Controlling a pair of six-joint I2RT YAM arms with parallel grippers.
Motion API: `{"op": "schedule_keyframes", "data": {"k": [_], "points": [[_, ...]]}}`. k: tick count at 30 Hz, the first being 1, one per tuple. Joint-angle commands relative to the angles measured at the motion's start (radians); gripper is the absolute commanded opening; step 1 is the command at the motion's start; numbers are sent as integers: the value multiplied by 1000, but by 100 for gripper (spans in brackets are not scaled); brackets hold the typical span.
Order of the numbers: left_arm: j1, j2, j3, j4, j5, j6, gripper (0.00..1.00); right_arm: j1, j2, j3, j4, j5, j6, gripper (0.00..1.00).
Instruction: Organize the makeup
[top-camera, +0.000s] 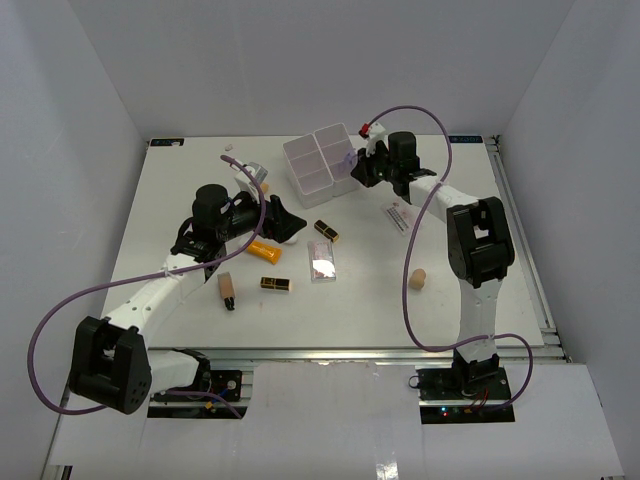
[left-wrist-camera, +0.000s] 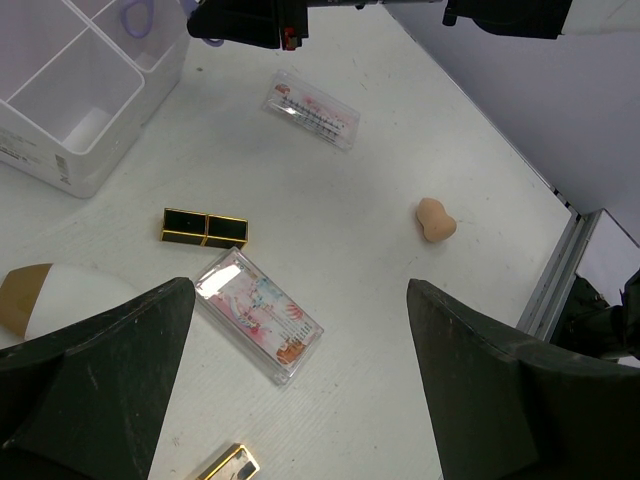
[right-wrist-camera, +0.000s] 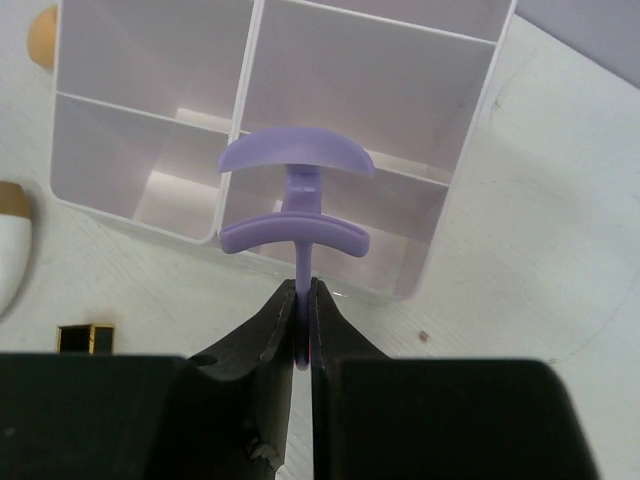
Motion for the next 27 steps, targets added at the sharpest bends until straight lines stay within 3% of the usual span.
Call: {"op": "schedule_keyframes", "data": {"k": [1,17,27], "points": [[5,-39,18,18,18,1,98,-3,-40,99,-90,-13,-232,12],[5,-30,18,16,11,7,98,44,19,239,-308,11,-859,12],[6,-33,18,16,12,6,98,66,29,237,-411,47,-1051,11]]}}
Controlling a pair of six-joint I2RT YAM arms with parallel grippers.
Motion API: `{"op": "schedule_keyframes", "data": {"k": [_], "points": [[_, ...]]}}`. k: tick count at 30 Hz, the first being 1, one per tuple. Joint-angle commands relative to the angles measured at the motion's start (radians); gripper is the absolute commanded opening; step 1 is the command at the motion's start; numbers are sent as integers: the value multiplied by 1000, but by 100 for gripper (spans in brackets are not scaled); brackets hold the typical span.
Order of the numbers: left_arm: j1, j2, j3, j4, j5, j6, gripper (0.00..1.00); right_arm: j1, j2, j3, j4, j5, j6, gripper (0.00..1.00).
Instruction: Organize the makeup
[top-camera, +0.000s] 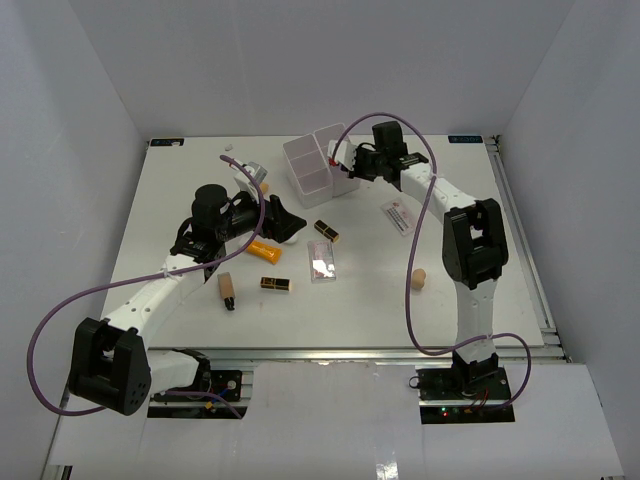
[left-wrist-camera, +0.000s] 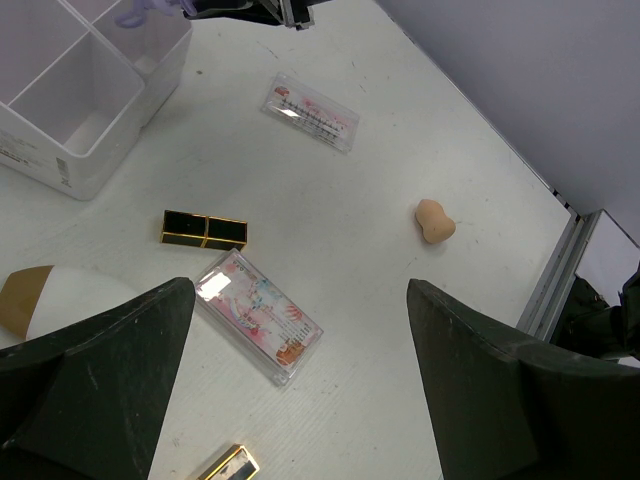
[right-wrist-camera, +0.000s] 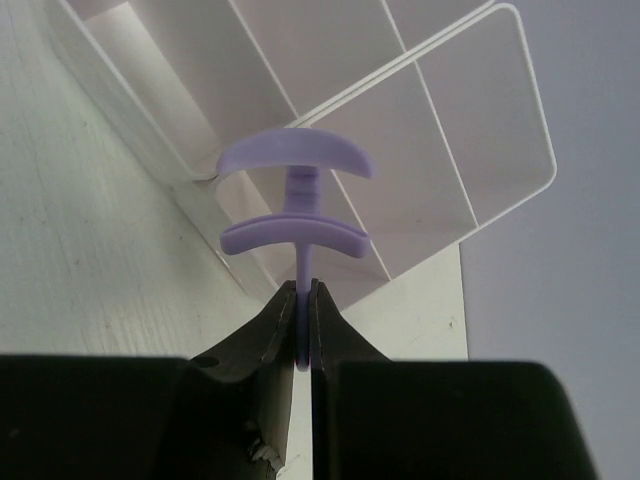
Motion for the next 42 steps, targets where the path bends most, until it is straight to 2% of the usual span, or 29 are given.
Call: {"op": "schedule_keyframes", "data": {"k": [1,13,16,22,28,32,37,40,42], "points": [[6,-27,18,16,12,6,98,4,30,43,-43,38,-141,11],[9,-25,18,14,8,11,98,16,139,168,-107,91,-288,13],[10,-22,18,14,9,11,98,18,154,189,-105,94,-291,19],[10,-20,18,16,12,10,98,23,142,173,-64,101,-276,38],[12,-21,17,18,12,11,98,25,94,136,-34,106,-231,42],[11,-20,17,18,12,10,98,22,17,106,-34,110,-176,43],[12,-21,13,20,8,6,98,-9,-151,-9,-77,64,-12,45],[12,-16,10,22,12,-1,98,-30,-314,-145,-118,-24,150,47],[12,-3,9,24,17,-13,98,-60,-456,-281,-151,-136,243,49]]}}
